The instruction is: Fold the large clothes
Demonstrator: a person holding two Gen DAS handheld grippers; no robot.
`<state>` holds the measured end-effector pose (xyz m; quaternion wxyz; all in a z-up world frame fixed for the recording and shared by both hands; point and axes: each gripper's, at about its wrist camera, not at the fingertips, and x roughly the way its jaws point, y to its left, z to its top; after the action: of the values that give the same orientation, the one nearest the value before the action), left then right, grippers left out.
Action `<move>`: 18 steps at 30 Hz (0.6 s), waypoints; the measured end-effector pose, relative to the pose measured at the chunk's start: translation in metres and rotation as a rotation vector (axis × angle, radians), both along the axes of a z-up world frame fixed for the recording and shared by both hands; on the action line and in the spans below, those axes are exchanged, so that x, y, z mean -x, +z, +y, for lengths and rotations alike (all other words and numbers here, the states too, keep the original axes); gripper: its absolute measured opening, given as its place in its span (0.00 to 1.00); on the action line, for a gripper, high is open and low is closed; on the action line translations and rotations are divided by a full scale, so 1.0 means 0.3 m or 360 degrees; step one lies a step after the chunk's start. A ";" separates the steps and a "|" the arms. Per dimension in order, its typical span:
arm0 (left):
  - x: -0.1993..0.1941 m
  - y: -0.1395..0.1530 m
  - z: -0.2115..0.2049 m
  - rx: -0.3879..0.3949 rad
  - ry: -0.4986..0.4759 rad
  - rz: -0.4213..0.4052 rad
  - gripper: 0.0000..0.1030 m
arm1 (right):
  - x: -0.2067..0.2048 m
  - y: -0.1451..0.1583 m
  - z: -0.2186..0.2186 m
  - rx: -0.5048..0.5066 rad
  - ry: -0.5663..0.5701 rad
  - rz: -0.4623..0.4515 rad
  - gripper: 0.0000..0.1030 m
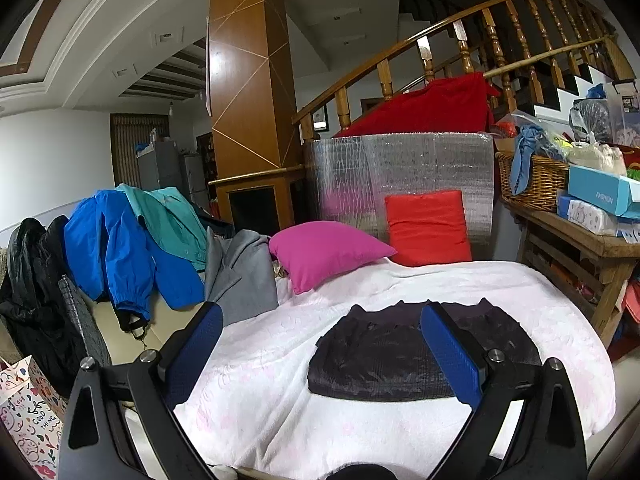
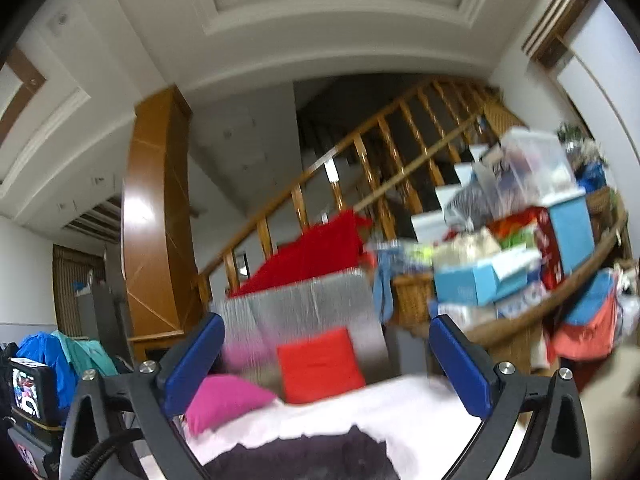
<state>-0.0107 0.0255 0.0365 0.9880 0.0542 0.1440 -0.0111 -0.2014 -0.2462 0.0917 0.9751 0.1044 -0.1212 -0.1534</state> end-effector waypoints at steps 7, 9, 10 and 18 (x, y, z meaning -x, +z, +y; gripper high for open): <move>0.020 0.013 -0.004 0.0002 -0.0006 -0.0018 0.96 | -0.192 -0.074 0.023 -0.0069 0.0143 0.0529 1.00; 0.018 0.011 -0.005 0.0001 -0.0007 -0.0012 0.96 | -0.305 -0.149 0.034 -0.0118 0.0250 0.0826 1.00; 0.018 0.011 -0.006 0.0000 -0.0006 -0.0010 0.96 | -0.355 -0.188 0.045 -0.0136 0.0310 0.0954 1.00; 0.007 -0.016 -0.023 -0.0033 -0.0002 0.0032 0.96 | -0.505 -0.326 0.127 -0.0168 0.0398 0.1260 1.00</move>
<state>-0.0127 0.0186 0.0318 0.9859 0.0644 0.1539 -0.0106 -0.0497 -0.2080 -0.0060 0.9509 0.1011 0.2845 -0.0680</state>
